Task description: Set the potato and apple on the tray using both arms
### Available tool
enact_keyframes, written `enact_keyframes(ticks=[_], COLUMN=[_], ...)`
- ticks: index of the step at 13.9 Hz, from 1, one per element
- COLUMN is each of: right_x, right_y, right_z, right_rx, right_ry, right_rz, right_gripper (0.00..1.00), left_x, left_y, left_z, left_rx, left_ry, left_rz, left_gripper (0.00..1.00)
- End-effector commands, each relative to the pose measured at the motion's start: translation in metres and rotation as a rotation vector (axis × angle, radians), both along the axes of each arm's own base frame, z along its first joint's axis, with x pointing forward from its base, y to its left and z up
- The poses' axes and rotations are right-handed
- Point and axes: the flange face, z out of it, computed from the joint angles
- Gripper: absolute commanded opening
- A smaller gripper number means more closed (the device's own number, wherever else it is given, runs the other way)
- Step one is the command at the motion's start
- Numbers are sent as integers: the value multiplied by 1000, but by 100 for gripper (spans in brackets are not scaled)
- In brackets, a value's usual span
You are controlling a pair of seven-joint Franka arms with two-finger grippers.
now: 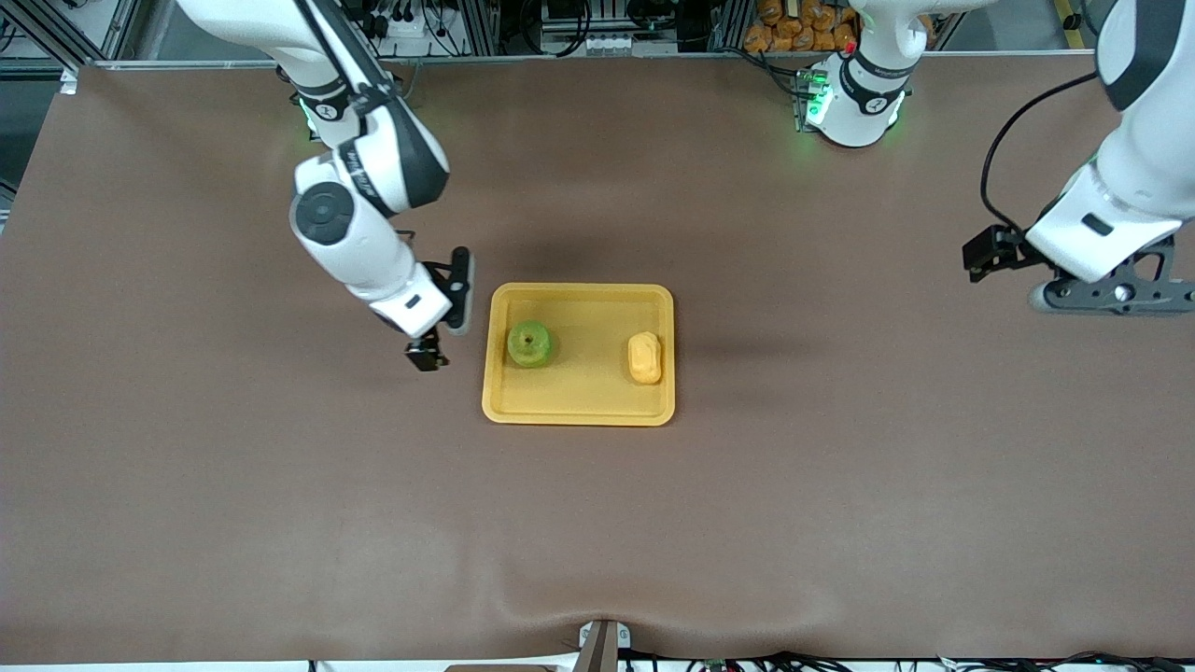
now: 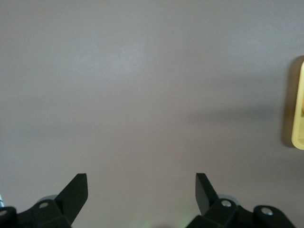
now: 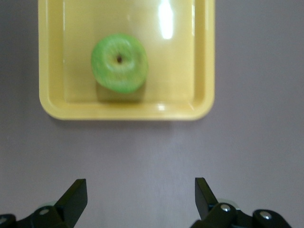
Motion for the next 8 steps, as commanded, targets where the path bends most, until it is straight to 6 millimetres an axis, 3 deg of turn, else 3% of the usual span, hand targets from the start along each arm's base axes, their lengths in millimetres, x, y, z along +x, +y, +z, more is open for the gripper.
enact_keyframes(ticks=[1,3,6,8], right_x=[8,16,27,34], right_y=[-44,-81,-138,-179], right_z=[18,28,44,54], right_rx=[2,2,-4,2], right_ry=[19,25,70,54], right_rz=[-86,-149,-244,-316], right_gripper=[100,100,100,100], left_x=[-20,-27,-33,-41], left_y=[19,20,12,17], left_z=[15,25,29,29], left_rx=[-33,-30,-37,-40], left_ry=[24,12,7,12], left_rz=[19,23,7,15], left_gripper=[100,100,100,100])
